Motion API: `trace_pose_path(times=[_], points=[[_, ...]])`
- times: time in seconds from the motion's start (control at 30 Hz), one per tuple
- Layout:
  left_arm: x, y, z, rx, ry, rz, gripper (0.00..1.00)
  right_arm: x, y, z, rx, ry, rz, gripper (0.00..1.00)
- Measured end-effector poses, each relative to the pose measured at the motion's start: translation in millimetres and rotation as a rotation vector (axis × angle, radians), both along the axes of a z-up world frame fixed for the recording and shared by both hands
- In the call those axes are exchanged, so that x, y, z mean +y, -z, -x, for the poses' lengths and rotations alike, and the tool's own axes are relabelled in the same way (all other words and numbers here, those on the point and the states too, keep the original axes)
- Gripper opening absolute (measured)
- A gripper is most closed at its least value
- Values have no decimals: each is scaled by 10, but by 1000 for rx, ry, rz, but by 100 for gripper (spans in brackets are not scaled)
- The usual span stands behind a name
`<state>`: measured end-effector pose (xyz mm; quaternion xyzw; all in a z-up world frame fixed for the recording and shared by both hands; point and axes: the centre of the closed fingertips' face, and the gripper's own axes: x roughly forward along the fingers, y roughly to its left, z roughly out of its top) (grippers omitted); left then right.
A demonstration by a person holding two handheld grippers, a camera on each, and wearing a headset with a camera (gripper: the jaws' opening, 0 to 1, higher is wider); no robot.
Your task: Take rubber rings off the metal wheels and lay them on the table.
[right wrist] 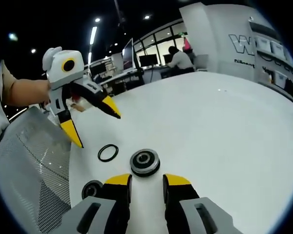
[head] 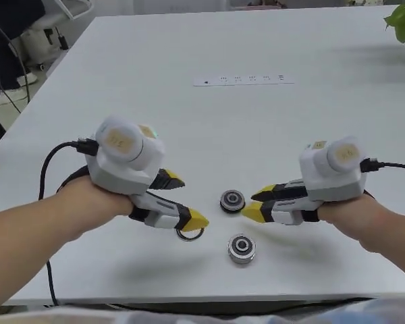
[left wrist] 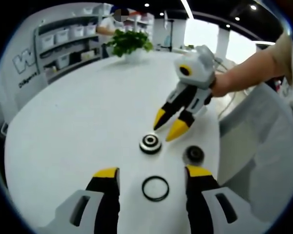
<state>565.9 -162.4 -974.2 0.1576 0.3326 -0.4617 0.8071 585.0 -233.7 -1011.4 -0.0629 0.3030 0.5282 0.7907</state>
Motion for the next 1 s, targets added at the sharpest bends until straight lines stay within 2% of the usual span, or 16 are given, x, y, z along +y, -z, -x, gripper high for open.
trace_pose_path(times=[0.27, 0.47, 1.0], points=[[-39, 77, -85, 2, 8, -13, 48, 34, 1, 3, -13, -13, 3, 22], [-76, 132, -103, 9, 14, -21, 42, 40, 0, -4, -21, -18, 3, 22], [-238, 182, -168, 2, 43, -24, 33, 47, 51, -21, -22, -29, 7, 21]])
